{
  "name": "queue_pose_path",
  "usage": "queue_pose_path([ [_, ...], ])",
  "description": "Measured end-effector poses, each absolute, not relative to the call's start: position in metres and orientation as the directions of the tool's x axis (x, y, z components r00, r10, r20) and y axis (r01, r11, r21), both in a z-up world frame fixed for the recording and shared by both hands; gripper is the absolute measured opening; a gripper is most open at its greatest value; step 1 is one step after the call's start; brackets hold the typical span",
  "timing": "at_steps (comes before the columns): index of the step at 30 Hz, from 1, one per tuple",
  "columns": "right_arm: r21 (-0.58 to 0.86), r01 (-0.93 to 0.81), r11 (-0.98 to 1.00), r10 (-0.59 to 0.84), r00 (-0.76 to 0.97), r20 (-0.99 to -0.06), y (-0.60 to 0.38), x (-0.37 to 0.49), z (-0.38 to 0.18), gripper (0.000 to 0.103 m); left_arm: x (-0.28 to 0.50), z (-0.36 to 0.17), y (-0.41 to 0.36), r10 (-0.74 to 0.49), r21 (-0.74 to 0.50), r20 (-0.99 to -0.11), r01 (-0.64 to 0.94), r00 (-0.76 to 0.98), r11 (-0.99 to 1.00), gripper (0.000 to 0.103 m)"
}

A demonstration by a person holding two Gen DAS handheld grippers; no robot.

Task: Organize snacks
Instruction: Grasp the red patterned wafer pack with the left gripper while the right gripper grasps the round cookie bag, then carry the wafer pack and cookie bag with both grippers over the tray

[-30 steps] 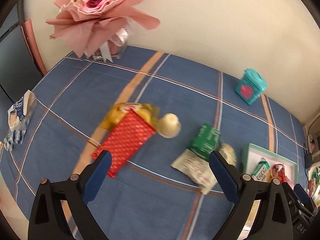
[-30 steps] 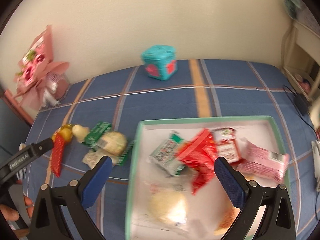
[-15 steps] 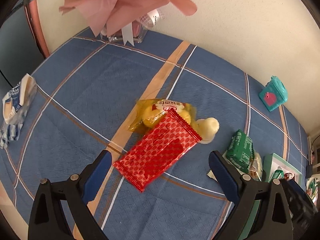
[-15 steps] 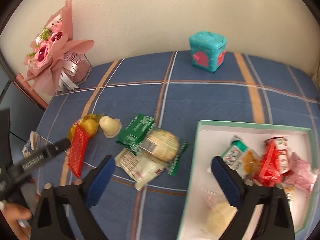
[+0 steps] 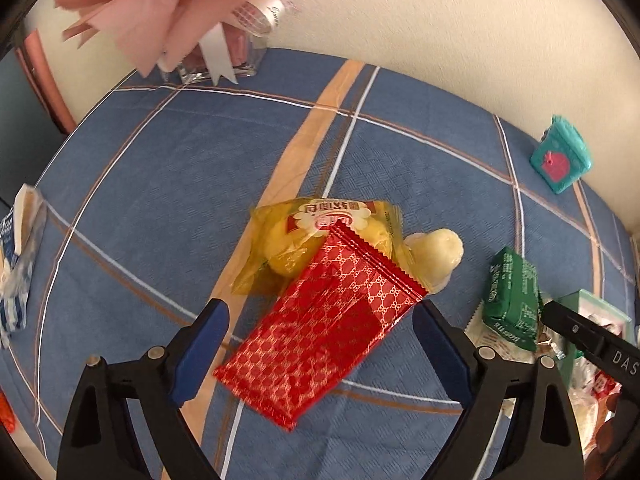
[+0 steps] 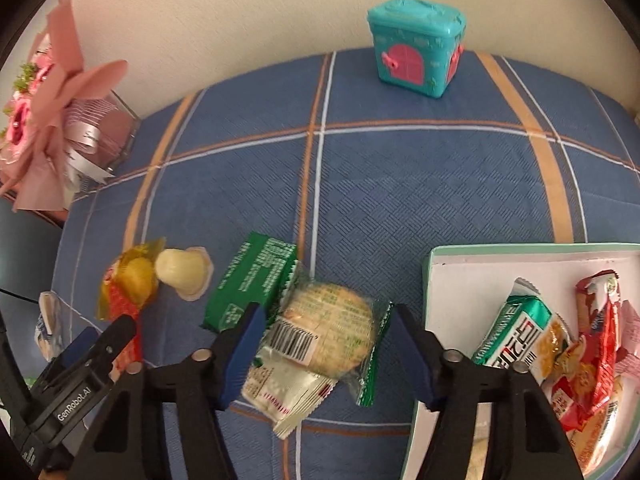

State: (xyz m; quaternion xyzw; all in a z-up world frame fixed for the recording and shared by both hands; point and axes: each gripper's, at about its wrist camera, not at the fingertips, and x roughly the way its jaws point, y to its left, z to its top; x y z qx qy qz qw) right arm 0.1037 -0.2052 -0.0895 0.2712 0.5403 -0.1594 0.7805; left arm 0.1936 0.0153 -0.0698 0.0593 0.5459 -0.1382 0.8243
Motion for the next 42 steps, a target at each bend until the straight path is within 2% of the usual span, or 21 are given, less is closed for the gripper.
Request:
queue_pose_path([
  [1, 0.249, 0.543, 0.802, 0.047, 0.358, -0.932, -0.206, 0.105, -0.093, 0.061, 0.194, -0.074, 0.012, -0.157, -0.044, -0.919, 0.303, 0.362, 0.952, 0.09],
  [3, 0.257, 0.54, 0.802, 0.057, 0.359, -0.932, -0.207, 0.106, -0.099, 0.061, 0.195, -0.081, 0.008, -0.146, -0.029, -0.924, 0.317, 0.352, 0.948, 0.079],
  [12, 0.238, 0.534, 0.811, 0.052, 0.341, -0.939, -0.205, 0.111, -0.101, 0.061, 0.196, -0.097, 0.007, -0.126, -0.019, -0.935, 0.309, 0.33, 0.951, 0.06],
  [18, 0.216, 0.524, 0.824, 0.043, 0.322, -0.946, -0.195, 0.112, -0.099, 0.061, 0.192, -0.097, 0.013, -0.12, -0.029, -0.941, 0.278, 0.315, 0.96, 0.052],
  [27, 0.176, 0.516, 0.838, 0.02, 0.293, -0.956, -0.178, 0.125, -0.098, 0.064, 0.181, -0.078, 0.023, -0.112, -0.036, -0.938, 0.231, 0.327, 0.972, 0.046],
  [36, 0.116, 0.483, 0.868, -0.016, 0.261, -0.965, -0.148, 0.142, -0.106, 0.071, 0.157, -0.059, 0.02, -0.131, -0.058, -0.933, 0.219, 0.334, 0.974, 0.046],
  [38, 0.101, 0.48, 0.871, -0.032, 0.26, -0.965, -0.143, 0.143, -0.107, 0.07, 0.151, -0.056, 0.019, -0.141, -0.071, -0.932, 0.215, 0.334, 0.974, 0.046],
  [42, 0.122, 0.485, 0.866, -0.017, 0.274, -0.962, -0.14, 0.135, -0.102, 0.061, 0.144, -0.055, 0.013, -0.14, -0.068, -0.932, 0.219, 0.334, 0.973, 0.046],
])
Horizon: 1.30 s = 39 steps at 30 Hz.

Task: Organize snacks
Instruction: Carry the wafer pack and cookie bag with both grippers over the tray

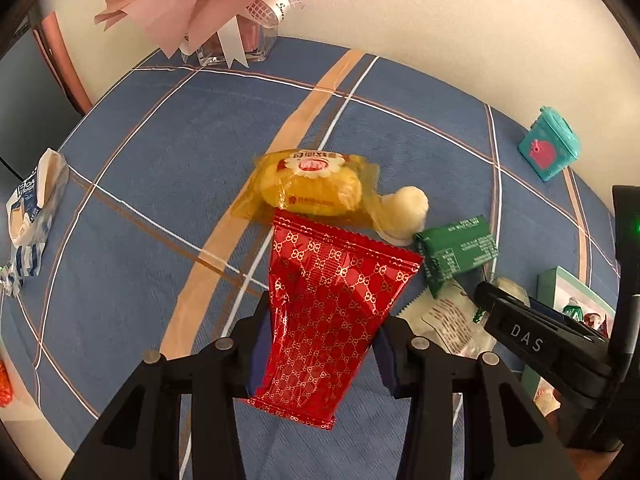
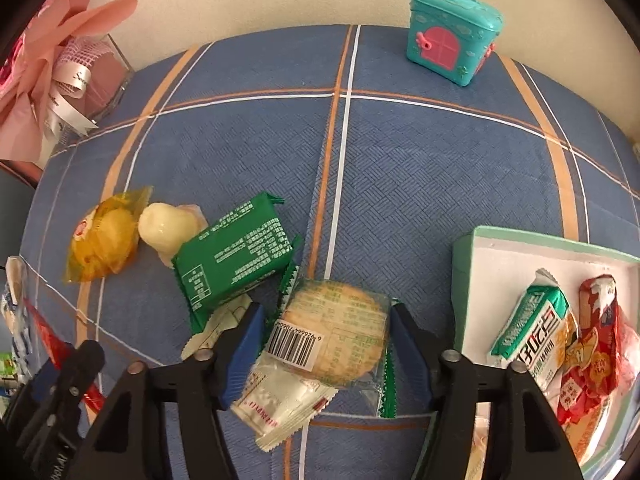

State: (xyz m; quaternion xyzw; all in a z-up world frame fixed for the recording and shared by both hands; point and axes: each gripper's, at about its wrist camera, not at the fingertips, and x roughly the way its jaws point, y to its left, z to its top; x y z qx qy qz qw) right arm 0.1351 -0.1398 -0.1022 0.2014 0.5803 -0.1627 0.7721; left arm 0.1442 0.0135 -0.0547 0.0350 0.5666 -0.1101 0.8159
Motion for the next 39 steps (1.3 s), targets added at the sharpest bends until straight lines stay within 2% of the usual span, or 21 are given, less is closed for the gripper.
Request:
queue_pose_path([
  [8, 0.202, 0.491, 0.848, 0.003, 0.376, -0.927, -0.138, 0.094, -0.074, 0.06, 0.128, -0.046, 0.008, -0.162, -0.089, -0.927, 0.22, 0.34, 0.971, 0.046],
  [19, 0.176, 0.508, 0.843, -0.073, 0.432, -0.899, -0.159, 0.026, -0.021, 0.06, 0.095, -0.01, -0.011, -0.199, -0.097, -0.894, 0.261, 0.402, 0.96, 0.046],
  [39, 0.21, 0.662, 0.719, -0.197, 0.484, -0.852, -0.254, -0.072, 0.017, 0.06, 0.02, 0.023, -0.113, -0.286, -0.059, -0.854, 0.464, 0.434, 0.884, 0.046],
])
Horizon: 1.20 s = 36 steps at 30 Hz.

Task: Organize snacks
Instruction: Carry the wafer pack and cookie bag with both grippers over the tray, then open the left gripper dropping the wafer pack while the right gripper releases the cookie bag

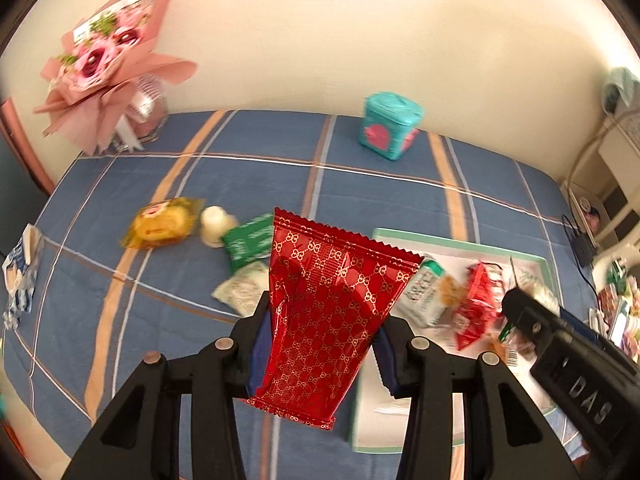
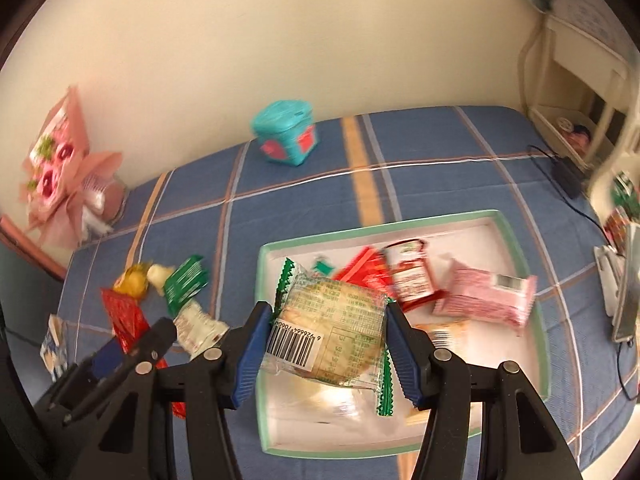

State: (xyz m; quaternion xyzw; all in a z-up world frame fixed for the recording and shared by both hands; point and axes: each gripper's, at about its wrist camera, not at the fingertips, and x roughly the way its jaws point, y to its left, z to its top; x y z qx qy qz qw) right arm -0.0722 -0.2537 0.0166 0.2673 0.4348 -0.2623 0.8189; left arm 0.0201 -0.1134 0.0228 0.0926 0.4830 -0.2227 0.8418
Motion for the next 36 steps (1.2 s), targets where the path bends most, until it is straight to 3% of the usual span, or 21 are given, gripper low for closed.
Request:
queue_pose_path([
  [16, 0.112, 0.754, 0.648, -0.297, 0.385, -0.874, -0.321, -0.138, 0.01, 0.06, -0.035, 0.023, -0.186, -0.374, -0.094, -0.865, 0.624, 0.334, 0.776, 0.047],
  [36, 0.073, 0.78, 0.621, -0.115, 0.182, -0.976, -0.342, -0.147, -0.079, 0.061, -0.052, -0.038, -0.221, -0.298, -0.121, -0.941, 0.662, 0.162, 0.74, 0.047],
])
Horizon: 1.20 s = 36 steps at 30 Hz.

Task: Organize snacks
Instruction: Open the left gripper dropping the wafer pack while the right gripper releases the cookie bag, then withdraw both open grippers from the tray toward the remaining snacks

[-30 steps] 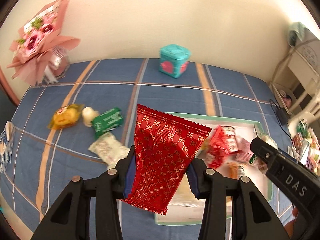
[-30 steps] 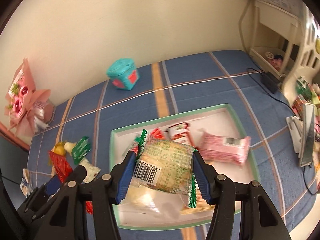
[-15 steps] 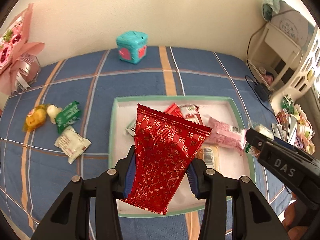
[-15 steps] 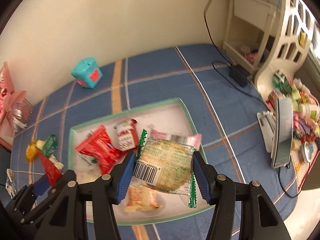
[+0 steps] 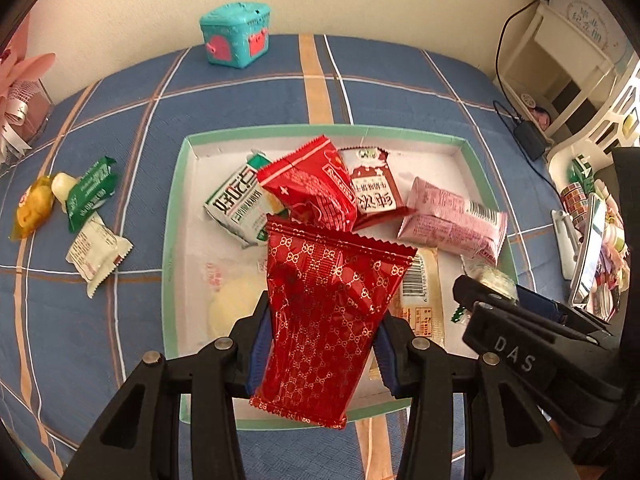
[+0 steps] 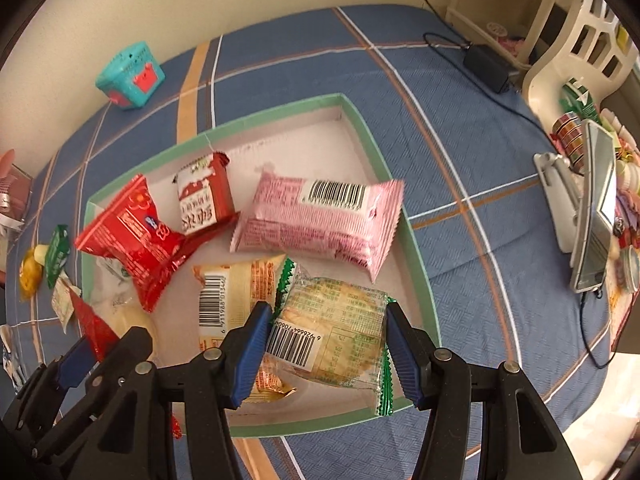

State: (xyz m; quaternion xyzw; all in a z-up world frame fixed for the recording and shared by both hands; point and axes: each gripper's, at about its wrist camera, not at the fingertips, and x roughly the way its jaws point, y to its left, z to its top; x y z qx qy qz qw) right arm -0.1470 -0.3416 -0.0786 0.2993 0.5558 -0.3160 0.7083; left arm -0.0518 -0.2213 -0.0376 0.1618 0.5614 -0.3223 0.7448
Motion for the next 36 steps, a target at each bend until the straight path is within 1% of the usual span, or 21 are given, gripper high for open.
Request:
queue_pose_path([
  [4, 0.086, 0.79, 0.607, -0.1, 0.184, -0.978, -0.341, -0.149, -0.081, 0.063, -0.053, -0.037, -0.221, -0.301, -0.134, -0.942, 0.657, 0.148, 0.742, 0.048],
  [8, 0.105, 0.798, 0.594, -0.098, 0.201, -0.975, -0.345, -0.149, -0.078, 0.066, -0.05, -0.034, -0.219, -0.302, -0.135, -0.941, 0.648, 0.154, 0.75, 0.057],
  [12, 0.122, 0.794, 0.595, -0.103, 0.226, -0.969, -0.347, -0.149, -0.069, 0.067, -0.047, -0.025, -0.216, -0.329, -0.158, -0.931, 0.642, 0.155, 0.75, 0.06],
  [18, 0.118, 0.783, 0.61, -0.153, 0.263, -0.953, -0.34, -0.145, -0.042, 0.067, -0.037, -0.007, -0.203, -0.35, -0.162, -0.916, 0.616, 0.197, 0.771, 0.061],
  [25, 0.1, 0.739, 0.666, -0.2, 0.306, -0.931, -0.317, -0.131, -0.014, 0.067, -0.005, 0.003, -0.172, -0.302, -0.111, -0.911, 0.538, 0.281, 0.836, 0.061],
  [29, 0.096, 0.707, 0.7, -0.201, 0.325, -0.924, -0.299, -0.12, -0.008, 0.067, 0.012, 0.006, -0.151, -0.259, -0.069, -0.909, 0.495, 0.326, 0.866, 0.062],
  [36, 0.112, 0.659, 0.744, -0.171, 0.349, -0.921, -0.271, -0.096, -0.008, 0.067, 0.032, 0.01, -0.124, -0.216, -0.035, -0.904, 0.44, 0.369, 0.897, 0.062],
])
